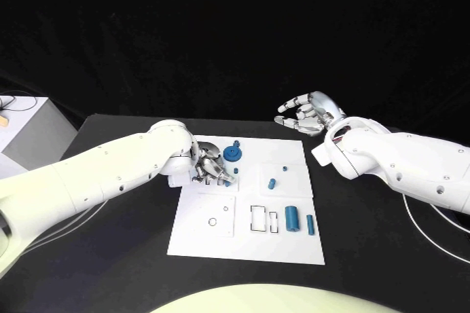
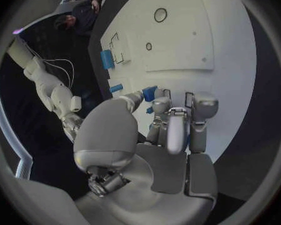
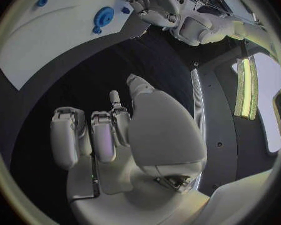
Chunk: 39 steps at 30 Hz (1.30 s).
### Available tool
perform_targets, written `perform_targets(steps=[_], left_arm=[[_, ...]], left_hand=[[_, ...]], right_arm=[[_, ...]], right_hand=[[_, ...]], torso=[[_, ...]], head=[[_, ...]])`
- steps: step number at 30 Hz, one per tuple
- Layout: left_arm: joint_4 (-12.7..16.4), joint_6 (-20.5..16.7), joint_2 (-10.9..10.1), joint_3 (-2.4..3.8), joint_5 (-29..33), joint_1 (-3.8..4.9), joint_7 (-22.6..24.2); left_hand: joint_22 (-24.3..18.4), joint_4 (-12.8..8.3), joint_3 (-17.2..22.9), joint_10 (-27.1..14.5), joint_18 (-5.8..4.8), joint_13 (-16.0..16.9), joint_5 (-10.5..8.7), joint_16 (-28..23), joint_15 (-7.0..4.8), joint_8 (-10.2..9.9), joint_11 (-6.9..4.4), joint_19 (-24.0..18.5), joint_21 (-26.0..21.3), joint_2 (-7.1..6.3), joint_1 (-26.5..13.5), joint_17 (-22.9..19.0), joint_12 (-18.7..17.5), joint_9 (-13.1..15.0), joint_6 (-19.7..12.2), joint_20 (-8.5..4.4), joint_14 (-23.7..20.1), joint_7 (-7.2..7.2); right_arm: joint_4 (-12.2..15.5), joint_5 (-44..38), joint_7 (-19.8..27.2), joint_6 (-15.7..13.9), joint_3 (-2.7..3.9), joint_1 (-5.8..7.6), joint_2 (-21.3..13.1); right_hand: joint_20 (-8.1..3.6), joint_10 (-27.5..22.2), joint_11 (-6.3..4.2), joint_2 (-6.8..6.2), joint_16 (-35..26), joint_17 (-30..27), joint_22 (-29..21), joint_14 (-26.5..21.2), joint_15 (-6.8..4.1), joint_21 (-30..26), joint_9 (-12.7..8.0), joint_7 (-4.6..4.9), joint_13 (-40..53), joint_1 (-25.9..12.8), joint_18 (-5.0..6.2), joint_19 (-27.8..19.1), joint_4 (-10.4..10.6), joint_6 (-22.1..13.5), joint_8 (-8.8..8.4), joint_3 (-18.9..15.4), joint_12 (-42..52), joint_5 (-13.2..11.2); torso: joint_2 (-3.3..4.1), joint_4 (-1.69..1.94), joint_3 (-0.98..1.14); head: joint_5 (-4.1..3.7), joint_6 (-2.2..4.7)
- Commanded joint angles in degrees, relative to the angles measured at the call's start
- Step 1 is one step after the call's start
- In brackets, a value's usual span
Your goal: Assemble the parts on the task board
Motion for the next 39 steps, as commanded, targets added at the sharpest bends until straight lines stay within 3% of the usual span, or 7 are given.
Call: perform_targets(steps=[1, 10, 17, 20, 33, 35, 39], left_arm=[[-0.17, 1.12, 0.26, -0.09, 1.03, -0.03, 0.17], [0.02, 0.7, -0.15, -0.16, 1.27, -0.07, 0.2], [0.66, 0.78, -1.13, -0.08, 2.68, -0.14, 0.22], [1.18, 0.77, -1.67, 0.03, 3.34, -0.15, 0.23], [3.97, -0.96, -4.03, 0.42, 4.31, -0.12, 0.34], [4.63, -1.74, -4.5, 0.63, 3.95, -0.1, 0.39], [5.71, -3.23, -5.19, 1.03, 2.23, -0.08, 0.49]], left_hand=[[0.03, -0.05, 0.83, -0.57, -0.41, -0.14, -0.12, -0.2, -0.31, 0.3, -0.07, -0.49, 0.12, 0.09, 1.12, 5.99, -0.24, 0.21, -0.42, 0.06, 2.44, -0.06], [-0.03, -1.94, 7.19, -0.99, -0.36, -0.7, -0.01, -0.25, -0.55, 0.16, -0.33, -0.78, 0.15, 0.08, 4.7, 5.93, -0.73, 1.4, -0.7, -0.07, 2.4, -0.29], [0.21, -8.09, 20.41, -0.96, -0.37, -1.65, 0.62, -0.36, -0.59, 1.05, -0.44, -0.93, 0.39, -1.98, 4.43, 5.83, -1.62, 4.21, -1.59, -0.16, 2.35, -0.27], [0.39, -10.41, 23.51, -0.91, -0.38, -1.95, 3.15, -0.38, -0.55, 1.6, -0.28, -0.93, 0.56, -2.46, 3.07, 5.82, -1.89, 5.39, -1.84, -0.12, 2.34, -0.07], [0.94, -12.89, 25.63, -0.41, -0.43, -1.74, 7.76, -0.14, -0.58, 2.4, -0.31, -0.76, 1.02, -2.83, 0.82, 6.22, -1.72, 6.97, -1.51, -0.09, 2.55, -0.05], [1.64, -13.58, 26.15, 0.18, -0.54, -1.31, 10.75, 0.22, -0.73, 2.79, -0.47, -0.35, 1.48, -3.18, -0.17, 6.8, -1.38, 7.62, -1.08, -0.19, 2.85, -0.19], [2.59, -14.18, 26.52, 0.82, -0.69, -0.79, 12.54, 0.57, -0.9, 3.01, -0.65, 0.2, 2.06, -3.4, -0.88, 7.36, -0.97, 8.12, -0.69, -0.33, 3.14, -0.37]], right_arm=[[0.09, -0.5, 0.11, 0.96, 0.01, -0.04, 0.01], [0.02, -0.5, 0.07, 1.2, 0.0, -0.12, 0.05], [-0.04, -0.44, 0.12, 1.62, -0.01, -0.16, 0.02], [-0.08, -0.43, 0.12, 1.73, -0.03, -0.18, -0.01], [-0.2, -0.42, 0.1, 1.9, -0.1, -0.31, -0.19], [-0.22, -0.42, 0.1, 1.89, -0.11, -0.33, -0.23], [-0.28, -0.42, 0.09, 1.91, -0.12, -0.35, -0.3]], right_hand=[[0.15, -0.29, -0.06, -0.02, -0.02, 10.07, 9.37, 4.76, 0.02, -0.39, 0.0, -0.11, 6.36, -0.44, 0.6, 3.02, 0.07, -0.32, 0.11, 0.29, -0.11, 0.09], [0.16, -0.26, -0.07, 0.06, -0.08, 9.96, 9.31, 4.73, 0.02, -0.49, 0.01, -0.12, 6.37, -0.58, 0.62, 2.99, 0.02, -0.34, 0.15, 0.46, -0.08, 0.14], [0.16, -0.3, -0.07, 0.07, -0.12, 9.88, 9.28, 4.71, 0.02, -0.54, 0.01, -0.11, 6.33, -0.66, 0.63, 2.97, 0.03, -0.34, 0.16, 0.49, -0.12, 0.15], [0.16, -0.31, -0.06, 0.07, -0.07, 9.98, 9.21, 4.74, 0.02, -0.64, 0.02, -0.11, 6.32, -0.68, 0.66, 2.94, 0.03, -0.34, 0.16, 0.5, -0.13, 0.17], [0.16, -0.27, -0.06, 0.06, -0.06, 10.01, 9.2, 4.74, 0.02, -0.66, 0.02, -0.11, 6.36, -0.76, 0.66, 2.93, 0.05, -0.35, 0.17, 0.51, -0.1, 0.19], [0.16, -0.27, -0.06, 0.06, -0.06, 10.01, 9.2, 4.74, 0.02, -0.66, 0.02, -0.11, 6.36, -0.76, 0.66, 2.93, 0.05, -0.35, 0.17, 0.51, -0.1, 0.19], [0.16, -0.27, -0.06, 0.06, -0.06, 10.01, 9.2, 4.74, 0.02, -0.66, 0.02, -0.11, 6.36, -0.76, 0.66, 2.93, 0.05, -0.35, 0.17, 0.51, -0.1, 0.19]], torso=[[0.08, -0.03, -0.04], [0.02, 0.04, 0.01], [-0.01, 0.03, -0.02], [0.0, 0.09, 0.0], [-0.08, 0.14, 0.06], [-0.05, 0.11, 0.09], [-0.1, 0.09, 0.13]], head=[[-0.11, -0.07], [-0.36, -0.16], [-0.51, -0.11], [-0.51, -0.04], [-0.29, 0.06], [-0.22, 0.07], [-0.04, 0.09]])
